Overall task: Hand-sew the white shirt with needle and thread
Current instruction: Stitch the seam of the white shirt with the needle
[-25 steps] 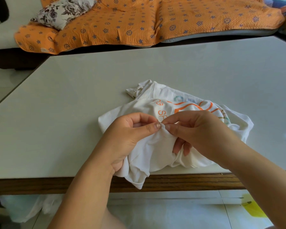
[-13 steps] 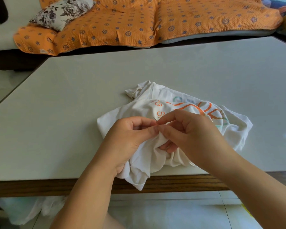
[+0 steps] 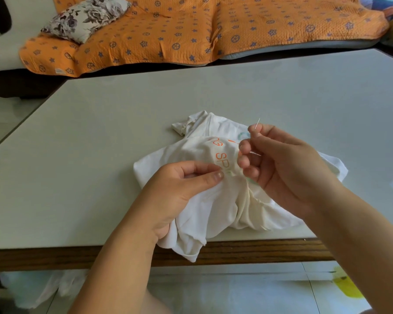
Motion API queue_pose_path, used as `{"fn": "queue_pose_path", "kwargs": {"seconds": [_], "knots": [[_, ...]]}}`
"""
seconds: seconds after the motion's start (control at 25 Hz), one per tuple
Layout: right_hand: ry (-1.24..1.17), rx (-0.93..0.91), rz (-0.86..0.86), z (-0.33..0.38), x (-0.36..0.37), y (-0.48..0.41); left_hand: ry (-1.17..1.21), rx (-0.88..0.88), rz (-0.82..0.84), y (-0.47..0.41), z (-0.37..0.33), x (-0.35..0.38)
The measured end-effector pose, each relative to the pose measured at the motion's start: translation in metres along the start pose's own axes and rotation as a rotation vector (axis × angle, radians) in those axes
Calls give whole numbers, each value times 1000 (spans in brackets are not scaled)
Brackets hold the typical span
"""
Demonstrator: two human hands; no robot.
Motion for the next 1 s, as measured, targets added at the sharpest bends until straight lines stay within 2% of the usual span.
{"fn": "queue_pose_path", "kwargs": {"seconds": [0.16, 0.48, 0.84, 0.92, 1.0], "knots": [[-133, -29, 1, 7, -4, -5, -6, -6, -16, 0, 1, -3], [27, -285, -332, 36, -44, -5, 8, 8, -62, -1, -1, -10], [109, -528, -360, 56, -40, 8, -59, 9, -118, 0, -1, -12], [256, -487, -353, 51, -35, 7, -50, 21, -112, 0, -3, -11], [498, -325, -262, 31, -22, 1, -20, 44, -73, 2, -7, -9]]}}
Point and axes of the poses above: each hand's wrist, its own y-axis away from the middle knuckle, its own x-axis out of the palm, z = x × y, the point moved 7 cm from there along -y, towards the middle knuckle, and after that the axes turned 1 degree about y, right-handed, at the moved point
